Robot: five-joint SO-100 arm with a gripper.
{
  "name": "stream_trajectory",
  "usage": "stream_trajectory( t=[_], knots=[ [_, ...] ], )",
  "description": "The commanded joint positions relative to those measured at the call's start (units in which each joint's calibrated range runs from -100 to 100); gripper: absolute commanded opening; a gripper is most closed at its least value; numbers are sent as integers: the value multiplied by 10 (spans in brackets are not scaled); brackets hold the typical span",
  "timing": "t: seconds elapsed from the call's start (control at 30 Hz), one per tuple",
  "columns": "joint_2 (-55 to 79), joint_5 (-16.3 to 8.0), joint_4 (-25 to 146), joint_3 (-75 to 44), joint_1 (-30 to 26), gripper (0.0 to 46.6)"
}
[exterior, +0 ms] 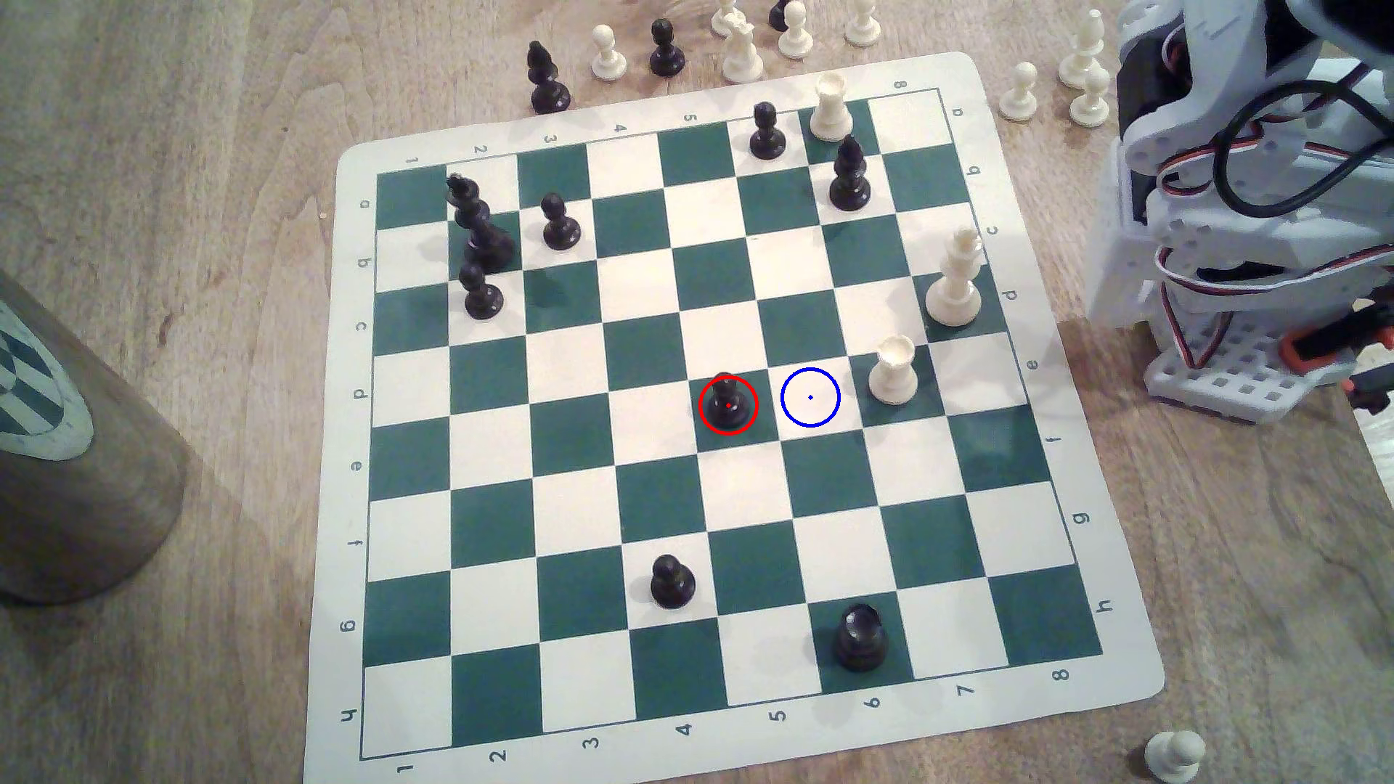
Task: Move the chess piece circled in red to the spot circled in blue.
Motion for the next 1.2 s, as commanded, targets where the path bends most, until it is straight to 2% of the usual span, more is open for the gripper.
stream_trajectory(
  t=[0.0,0.27,0.6,0.73,0.83,0.87,0.9,1.0,1.07,1.17],
  knots=[
    [1,-5,-8,2,-5,2],
    [1,-5,198,-95,-27,2],
    [1,-5,635,-267,-73,2],
    [1,-5,716,-283,-82,2],
    [1,-5,848,-337,-82,2],
    [1,-5,880,-350,-82,15],
    [1,-5,960,-376,-82,2],
    [1,-6,1054,-401,-82,2],
    [1,0,1207,-444,-82,2],
    [31,3,1322,-481,-135,2]
  ],
)
